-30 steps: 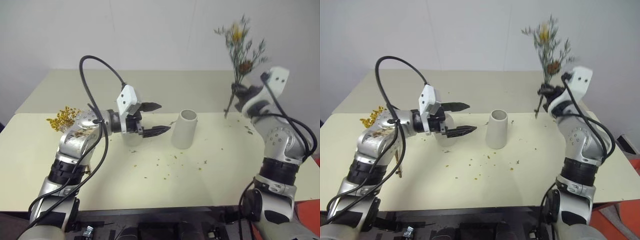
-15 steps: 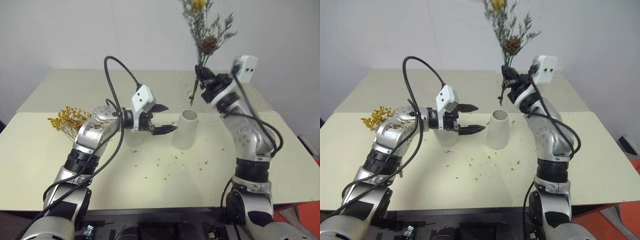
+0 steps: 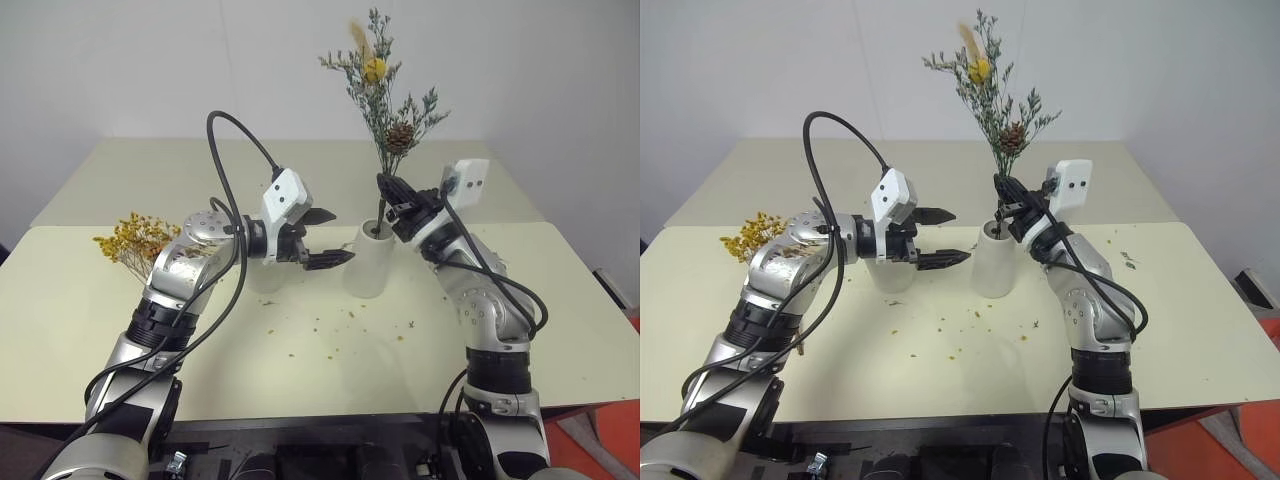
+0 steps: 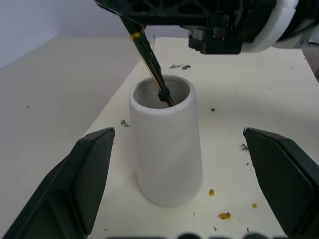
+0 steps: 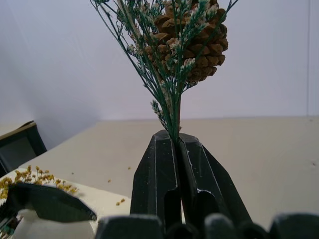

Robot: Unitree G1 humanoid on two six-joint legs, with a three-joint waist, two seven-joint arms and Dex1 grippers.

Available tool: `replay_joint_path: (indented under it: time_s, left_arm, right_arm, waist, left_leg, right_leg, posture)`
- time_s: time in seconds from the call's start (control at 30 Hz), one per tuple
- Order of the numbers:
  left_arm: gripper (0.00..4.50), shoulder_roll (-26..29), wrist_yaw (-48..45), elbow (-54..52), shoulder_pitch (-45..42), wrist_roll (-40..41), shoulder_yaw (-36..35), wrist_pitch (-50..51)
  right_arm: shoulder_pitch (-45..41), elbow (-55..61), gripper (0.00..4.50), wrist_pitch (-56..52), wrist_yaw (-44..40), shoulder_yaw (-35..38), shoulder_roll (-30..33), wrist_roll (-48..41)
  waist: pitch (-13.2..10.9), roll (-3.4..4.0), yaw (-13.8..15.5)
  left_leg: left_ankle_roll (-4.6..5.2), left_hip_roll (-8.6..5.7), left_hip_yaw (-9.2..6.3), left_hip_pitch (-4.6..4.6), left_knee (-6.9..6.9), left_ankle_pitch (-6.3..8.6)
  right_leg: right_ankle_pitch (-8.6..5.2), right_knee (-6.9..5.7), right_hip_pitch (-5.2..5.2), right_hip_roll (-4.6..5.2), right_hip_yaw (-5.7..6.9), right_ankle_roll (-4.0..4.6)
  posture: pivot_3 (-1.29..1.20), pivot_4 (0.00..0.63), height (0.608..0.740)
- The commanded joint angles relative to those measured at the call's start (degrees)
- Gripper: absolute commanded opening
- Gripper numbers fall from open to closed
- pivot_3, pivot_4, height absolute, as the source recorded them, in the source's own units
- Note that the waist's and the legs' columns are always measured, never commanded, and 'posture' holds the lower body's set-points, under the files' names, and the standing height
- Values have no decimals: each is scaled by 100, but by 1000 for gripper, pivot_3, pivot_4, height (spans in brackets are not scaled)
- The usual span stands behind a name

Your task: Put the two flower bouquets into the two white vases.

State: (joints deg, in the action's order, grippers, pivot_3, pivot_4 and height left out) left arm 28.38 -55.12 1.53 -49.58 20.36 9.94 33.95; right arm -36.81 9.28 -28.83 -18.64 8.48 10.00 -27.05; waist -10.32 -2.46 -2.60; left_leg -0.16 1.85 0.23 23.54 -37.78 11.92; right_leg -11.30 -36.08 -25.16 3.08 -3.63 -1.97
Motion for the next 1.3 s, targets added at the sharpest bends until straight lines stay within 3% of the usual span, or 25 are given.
replay_joint_path:
  time_s: [0.03,0.37,0.6,0.9,1.03,1.3]
  left_arm:
    - [4500,52,24,-261,-21,70,-192,23]
    - [4500,58,-3,-255,-37,70,-190,-5]
    - [4500,97,46,-369,48,95,-256,28]
    - [4500,526,324,-1025,593,268,-862,442]
    - [4500,863,542,-1464,969,408,-1248,749]
    - [4500,1613,988,-2126,1810,547,-2148,1312]
  right_arm:
    - [151,430,899,185,-33,-62,58,15]
    - [479,729,4402,194,-52,-158,103,39]
    - [1002,1237,4486,-76,-241,-9,484,-194]
    - [2001,2561,4486,-962,-1504,474,2232,-1525]
    - [2146,2680,4486,-1092,-1977,226,2882,-1579]
    - [1680,2379,4486,-1080,-2057,-687,2921,-1142]
  waist:
    - [0,0,4]
    - [0,0,4]
    - [0,0,17]
    - [0,0,-9]
    - [0,-1,-5]
    - [0,-1,-6]
  left_leg:
    - [0,0,0,-1,0,0]
    - [0,0,0,-1,0,0]
    - [0,-1,0,0,0,0]
    - [0,1,0,-7,-1,0]
    - [0,8,0,-17,0,0]
    - [0,8,1,-21,-1,0]
  right_leg:
    - [0,0,0,0,0,0]
    - [-1,0,0,-1,0,-2]
    - [-2,1,1,0,0,-2]
    - [-23,1,4,-1,-5,-36]
    - [-26,1,10,-8,-6,-39]
    - [-28,3,13,-7,-6,-41]
  posture:
    - [0,150,740]
    - [0,150,740]
    - [0,150,740]
    - [0,150,740]
    - [0,150,740]
    - [0,150,740]
